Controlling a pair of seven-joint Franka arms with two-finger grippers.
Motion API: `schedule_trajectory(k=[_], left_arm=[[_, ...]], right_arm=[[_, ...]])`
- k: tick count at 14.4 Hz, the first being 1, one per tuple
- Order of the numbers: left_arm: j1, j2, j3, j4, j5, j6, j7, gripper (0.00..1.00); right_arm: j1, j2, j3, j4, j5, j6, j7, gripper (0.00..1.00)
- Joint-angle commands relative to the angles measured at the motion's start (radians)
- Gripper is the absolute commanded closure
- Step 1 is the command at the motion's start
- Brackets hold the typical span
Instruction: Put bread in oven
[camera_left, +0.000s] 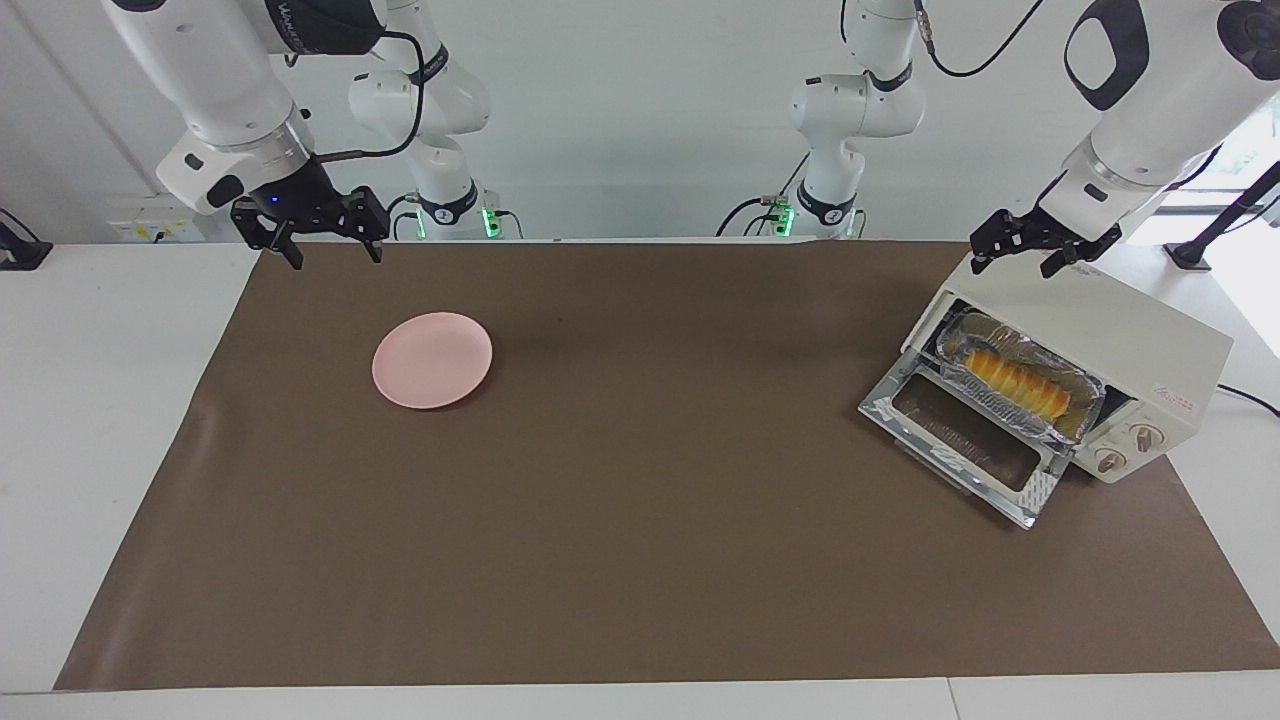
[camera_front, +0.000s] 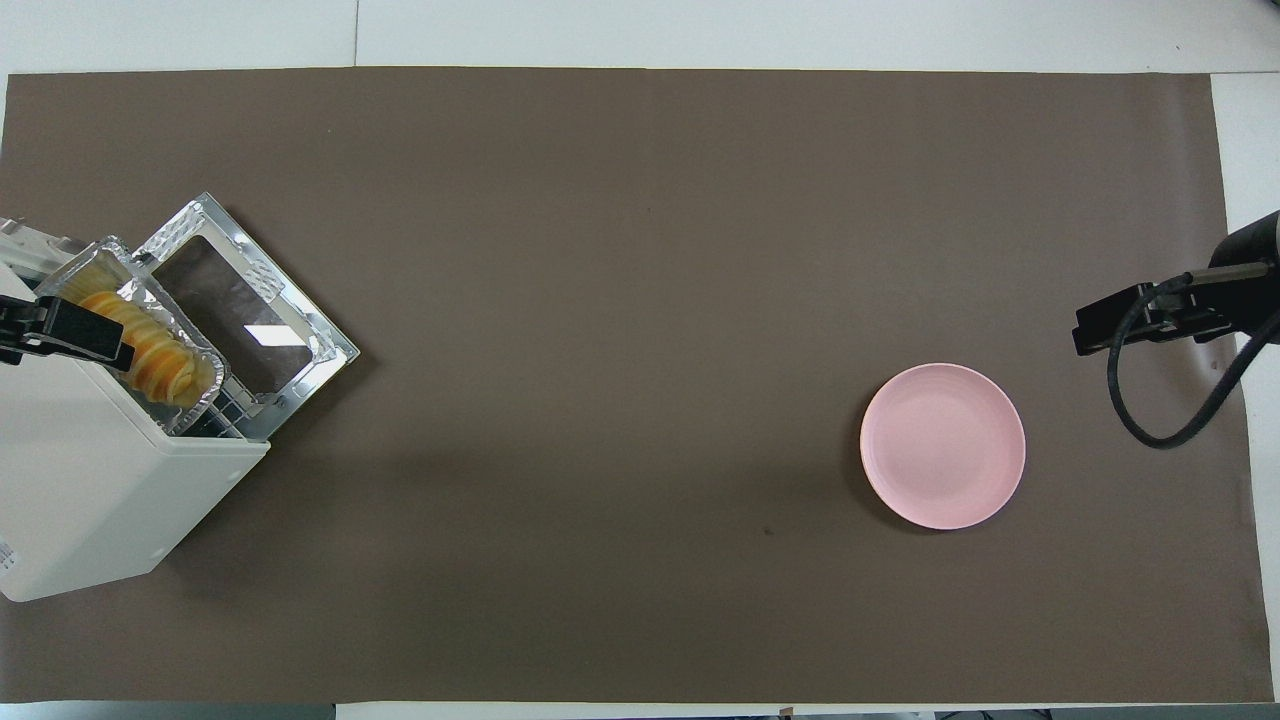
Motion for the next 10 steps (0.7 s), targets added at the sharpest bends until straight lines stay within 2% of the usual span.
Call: schedule_trajectory(k=[1,6,10], left_arm=[[0.122,0.026,-0.126,0.047,-0.020,-0.021,0.008,0.00],[0.191,-0.030,-0.197,-0.014,-0.023,-0.007,-0.081,0.00],[0.169,-0.030,-0.204,-0.008,-0.025,-0.010,-0.107,0.00]], right_arm=[[-0.020,-0.019,0.011,-0.017,0.010,-0.004,-0.018,0.00],[-0.020,-0.019,0.011,-0.017,0.009,-0.004,-0.018,0.00],[-0.020,-0.019,0.011,-0.017,0.010,-0.004,-0.018,0.00]])
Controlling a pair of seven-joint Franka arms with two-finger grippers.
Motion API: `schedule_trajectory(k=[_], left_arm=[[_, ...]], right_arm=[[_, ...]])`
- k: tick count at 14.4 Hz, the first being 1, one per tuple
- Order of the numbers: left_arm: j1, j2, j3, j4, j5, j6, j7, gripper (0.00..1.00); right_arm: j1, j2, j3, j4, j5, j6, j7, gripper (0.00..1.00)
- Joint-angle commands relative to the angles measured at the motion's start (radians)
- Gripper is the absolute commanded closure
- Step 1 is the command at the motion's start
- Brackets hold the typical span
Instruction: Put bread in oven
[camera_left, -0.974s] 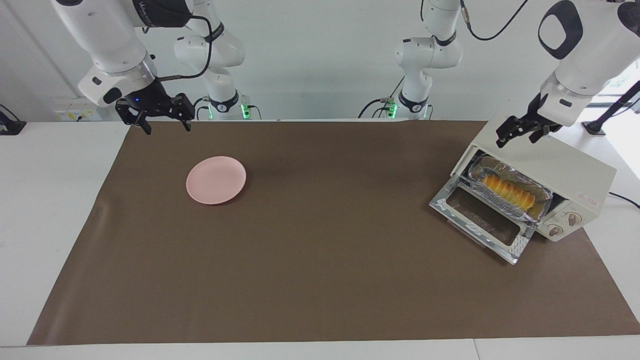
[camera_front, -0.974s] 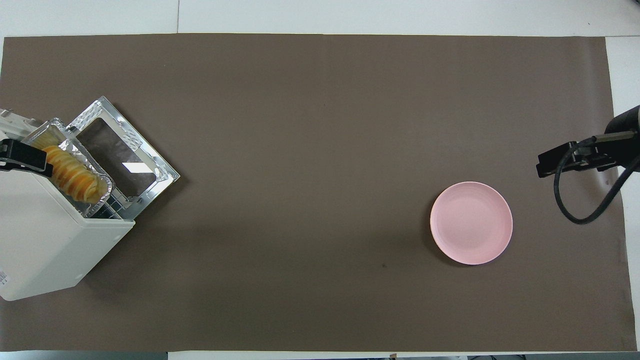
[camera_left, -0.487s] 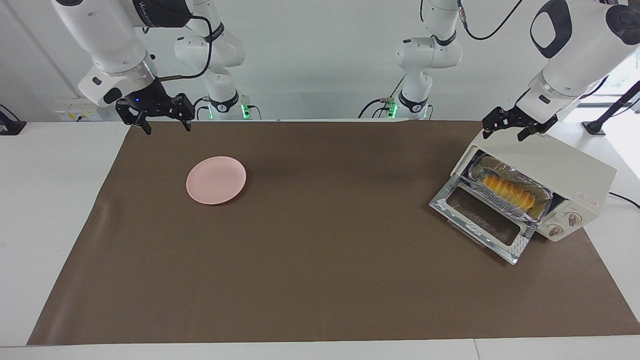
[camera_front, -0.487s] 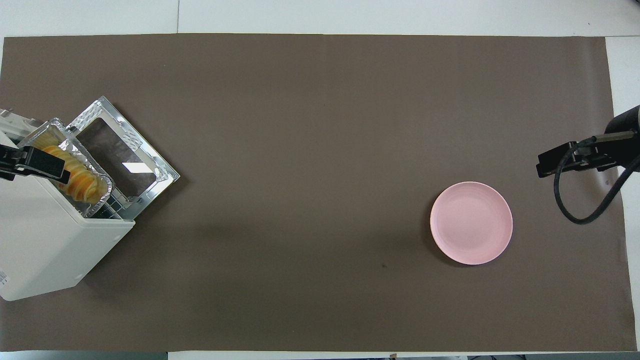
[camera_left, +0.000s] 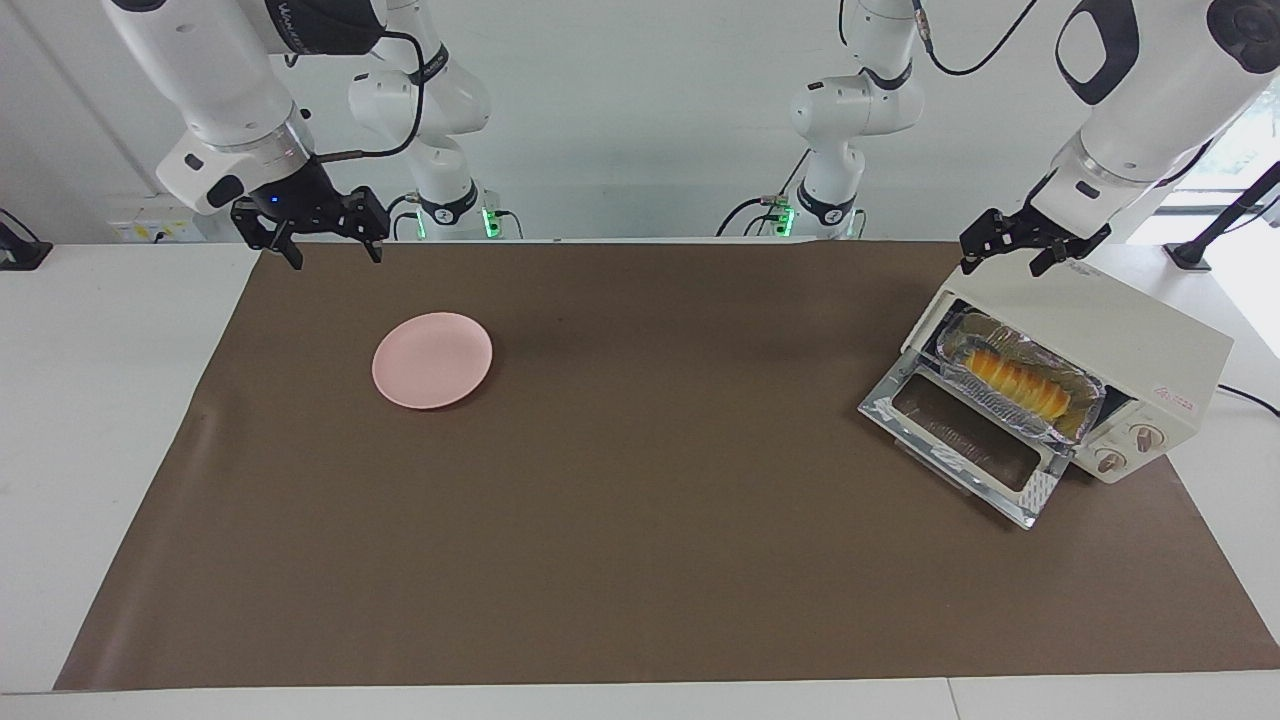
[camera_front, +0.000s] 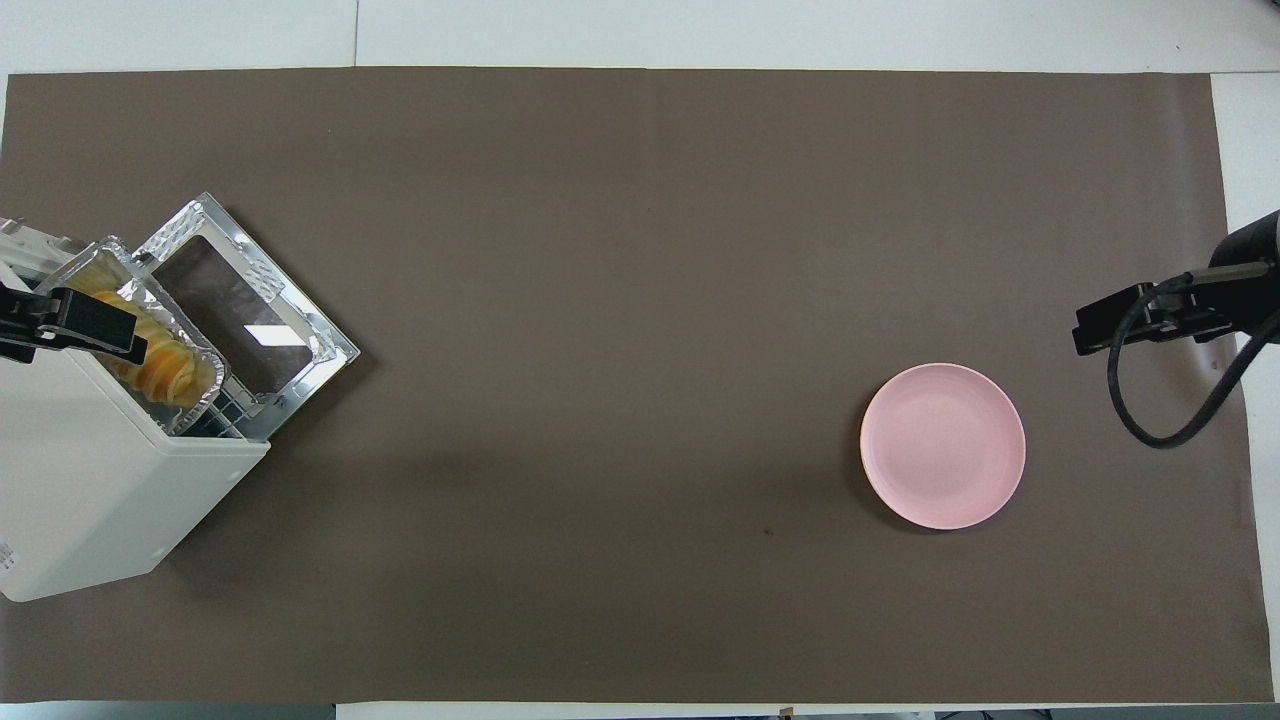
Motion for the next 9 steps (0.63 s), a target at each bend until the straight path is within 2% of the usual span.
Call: schedule_trajectory(k=[1,5,9], left_arm=[[0.007,-0.027,-0.006,-0.025,-0.013,-0.013,-0.046,0.00],[-0.005,-0.031,-0.006,-0.022,-0.011,-0.002,-0.051,0.00],[-0.016,-0.021,-0.009,-0.001,-0.011,0.027,-0.135,0.00]], right_arm=[[-0.020,-0.019,0.011,-0.017,0.009,-0.004,-0.018,0.00],[-0.020,-0.019,0.011,-0.017,0.010,-0.004,-0.018,0.00],[-0.020,-0.019,0.011,-0.017,0.009,-0.004,-0.018,0.00]])
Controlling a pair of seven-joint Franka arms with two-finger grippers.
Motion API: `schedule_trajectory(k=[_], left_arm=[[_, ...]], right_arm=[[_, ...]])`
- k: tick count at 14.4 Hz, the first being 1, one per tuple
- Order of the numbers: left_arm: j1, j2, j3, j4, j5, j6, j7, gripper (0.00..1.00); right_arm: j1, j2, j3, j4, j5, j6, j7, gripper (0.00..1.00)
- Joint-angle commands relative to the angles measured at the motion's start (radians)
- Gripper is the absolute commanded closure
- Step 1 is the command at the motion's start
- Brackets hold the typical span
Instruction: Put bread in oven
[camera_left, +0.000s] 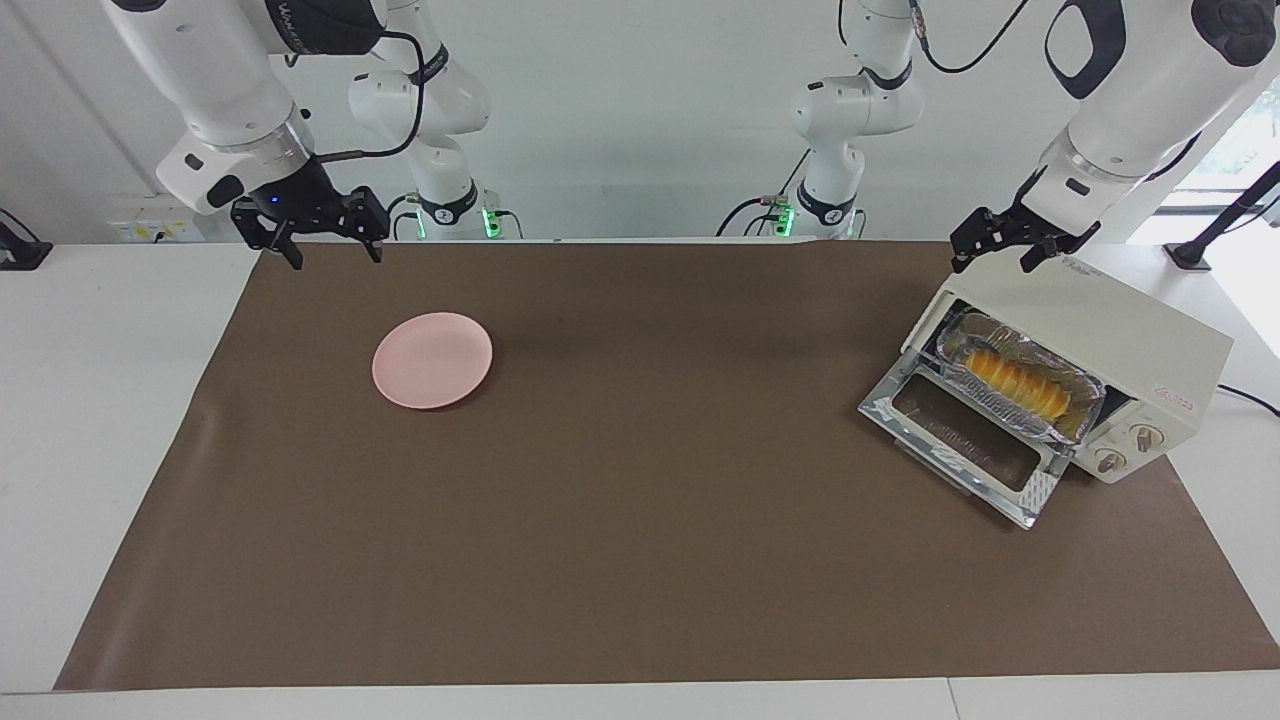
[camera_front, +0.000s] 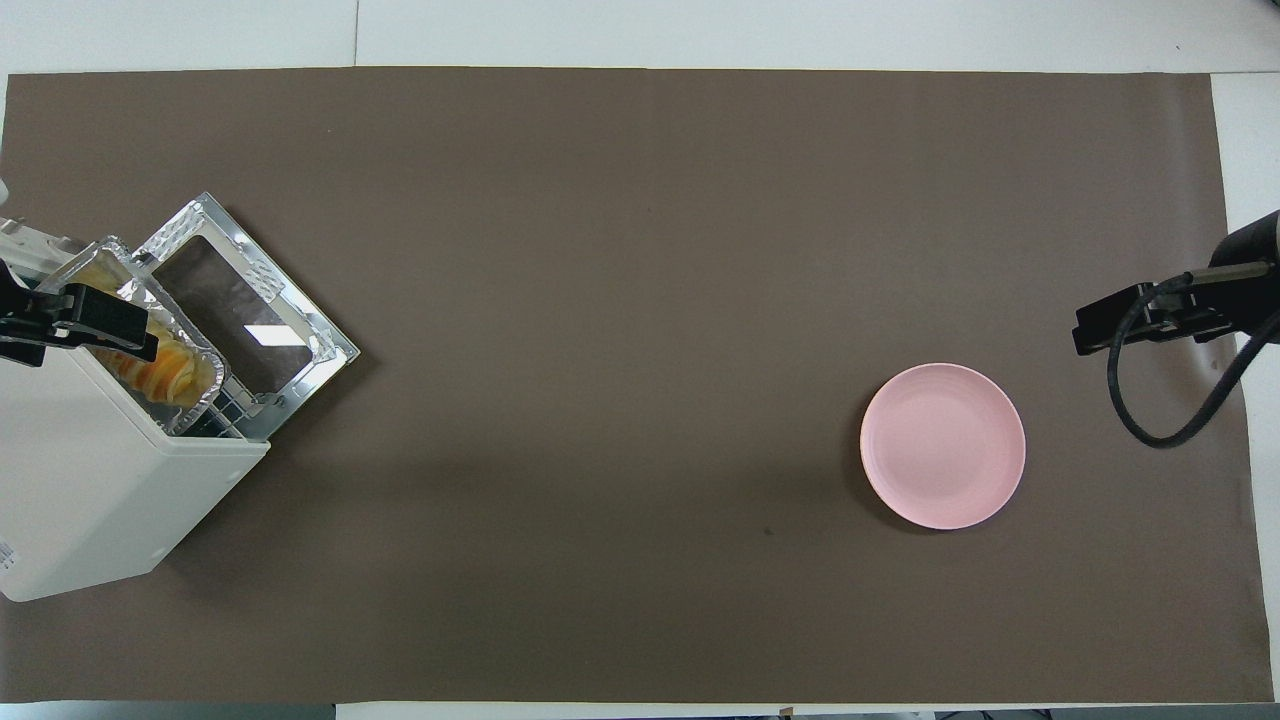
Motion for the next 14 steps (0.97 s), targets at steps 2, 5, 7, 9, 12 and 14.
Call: schedule_trajectory(k=[2,5,7,9,12,14], left_arm=[[-0.042,-0.015,0.001,-0.008,-0.003,0.064,-0.046,0.00],[-0.033,-0.013,0.002,-0.005,-0.003,0.079,-0.031,0.00],[-0.033,-0.013,0.004,-0.005,-0.002,0.081,-0.025,0.00],[-0.035,-0.012,0.002,-0.004,0.000,0.087,-0.011,0.00],[-0.033,-0.012,0.004,-0.004,0.000,0.096,0.003,0.00],[-0.033,-0.012,0.004,-0.007,0.000,0.102,0.001,0.00]], right_arm=[[-0.020,-0.019,0.011,-0.017,0.009,-0.004,-0.018,0.00],[-0.020,-0.019,0.011,-0.017,0.010,-0.004,-0.018,0.00],[-0.020,-0.019,0.011,-0.017,0.010,-0.004,-0.018,0.00],[-0.020,-0.019,0.011,-0.017,0.009,-0.004,-0.018,0.00],[-0.020,-0.019,0.011,-0.017,0.010,-0.004,-0.018,0.00],[-0.020,-0.019,0.011,-0.017,0.009,-0.004,-0.018,0.00]])
